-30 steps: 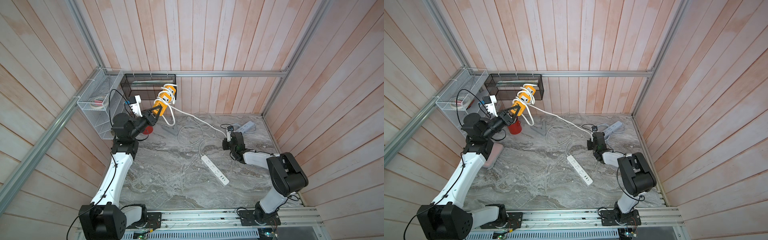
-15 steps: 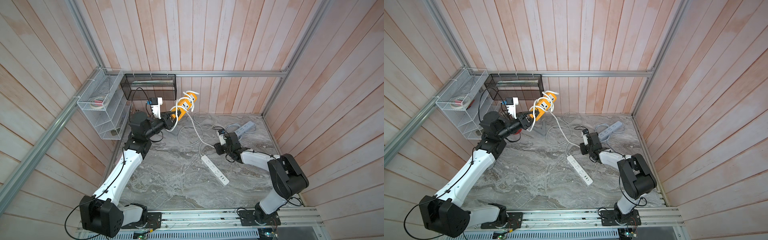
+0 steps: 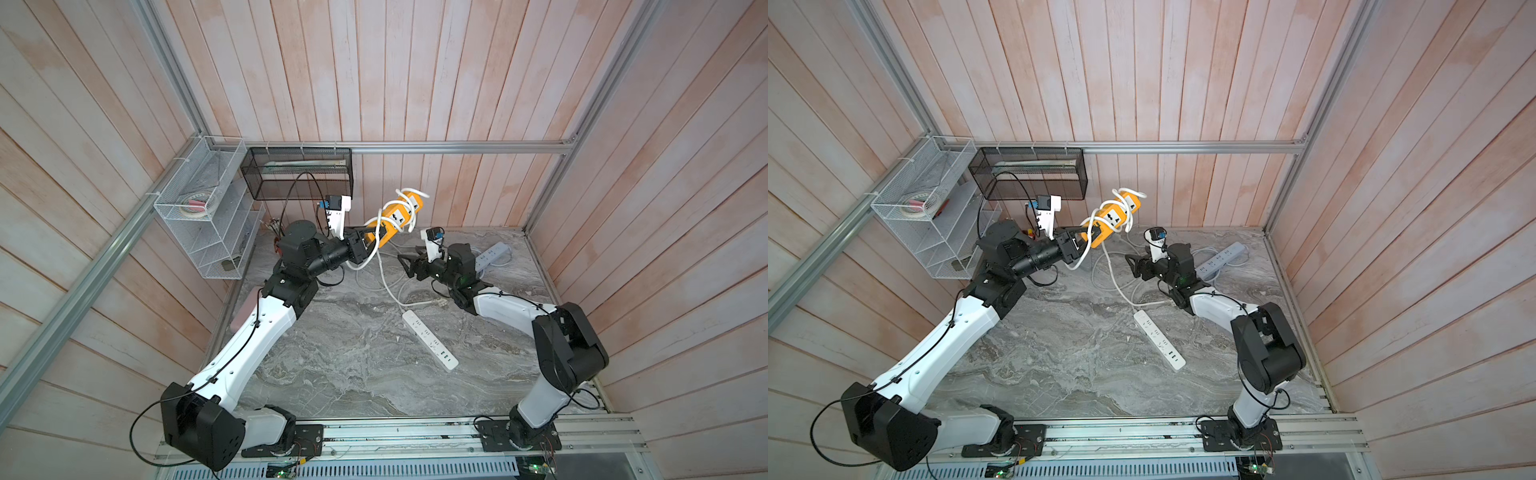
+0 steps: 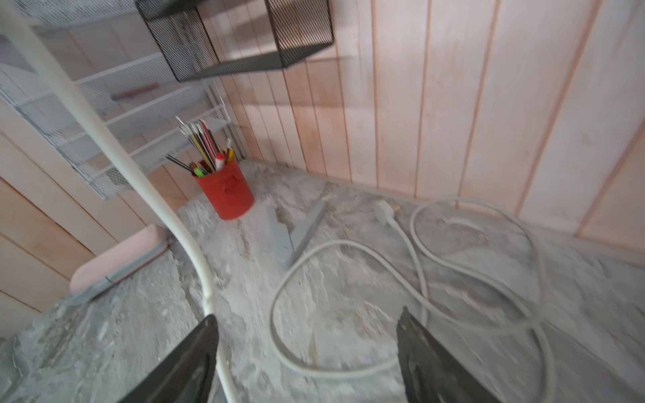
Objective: Wrap the cord around the power strip
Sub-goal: Wrap the power cord around the power strip.
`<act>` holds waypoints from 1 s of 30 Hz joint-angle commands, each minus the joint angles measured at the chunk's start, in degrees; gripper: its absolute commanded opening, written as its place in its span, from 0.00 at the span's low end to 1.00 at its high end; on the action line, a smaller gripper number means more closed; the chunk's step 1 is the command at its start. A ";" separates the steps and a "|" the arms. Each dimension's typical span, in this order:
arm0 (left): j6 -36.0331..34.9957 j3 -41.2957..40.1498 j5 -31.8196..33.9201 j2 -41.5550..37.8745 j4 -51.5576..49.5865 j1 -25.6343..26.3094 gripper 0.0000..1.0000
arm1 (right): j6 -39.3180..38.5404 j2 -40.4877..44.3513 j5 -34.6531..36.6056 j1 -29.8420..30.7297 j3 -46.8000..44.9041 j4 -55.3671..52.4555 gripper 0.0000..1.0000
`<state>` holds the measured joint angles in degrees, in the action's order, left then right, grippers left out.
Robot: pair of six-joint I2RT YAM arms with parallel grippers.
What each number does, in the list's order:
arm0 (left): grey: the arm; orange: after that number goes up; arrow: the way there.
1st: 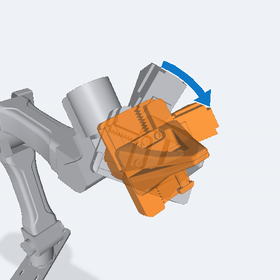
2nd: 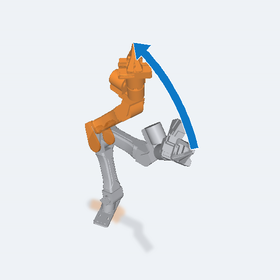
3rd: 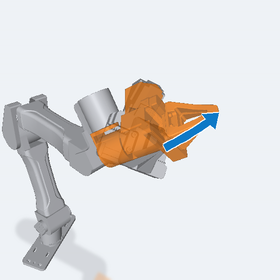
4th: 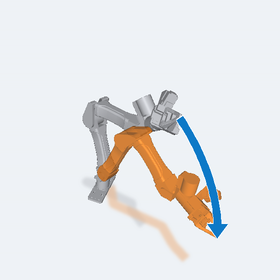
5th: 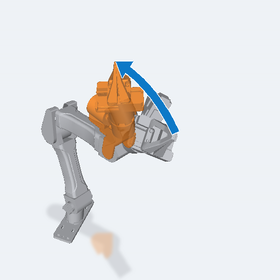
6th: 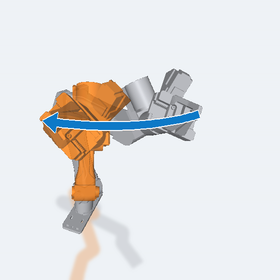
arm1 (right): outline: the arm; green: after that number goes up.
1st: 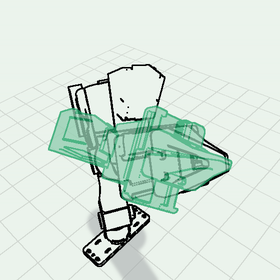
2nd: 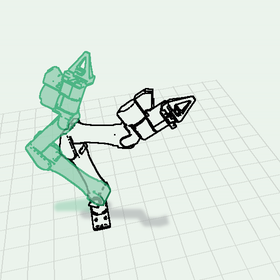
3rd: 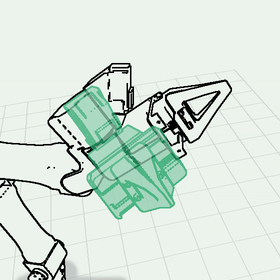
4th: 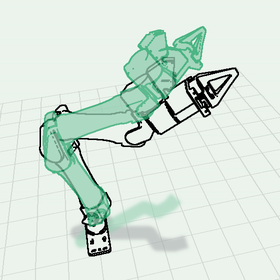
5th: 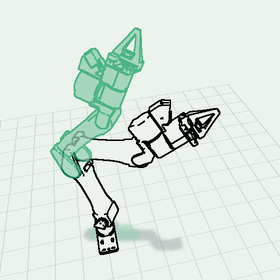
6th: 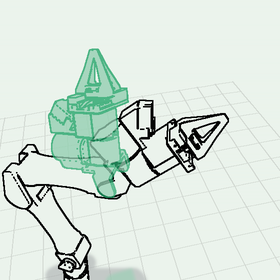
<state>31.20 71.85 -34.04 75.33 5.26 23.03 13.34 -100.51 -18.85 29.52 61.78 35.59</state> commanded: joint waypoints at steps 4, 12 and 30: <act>0.31 1.97 0.62 -1.24 3.40 1.31 0.00 | 7.58 -7.54 -5.72 3.05 6.29 14.14 0.80; 0.37 0.81 1.36 -1.52 4.36 1.42 0.00 | 9.45 -18.29 -1.26 3.81 17.77 13.04 0.53; -1.44 -1.84 -0.13 -5.16 5.54 -14.75 0.00 | -15.14 -1.94 24.39 -0.84 -5.42 -13.14 0.00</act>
<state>32.36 69.23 -35.75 74.08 5.10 10.83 4.84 -104.07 -2.61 29.04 59.16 31.94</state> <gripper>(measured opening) 0.332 0.080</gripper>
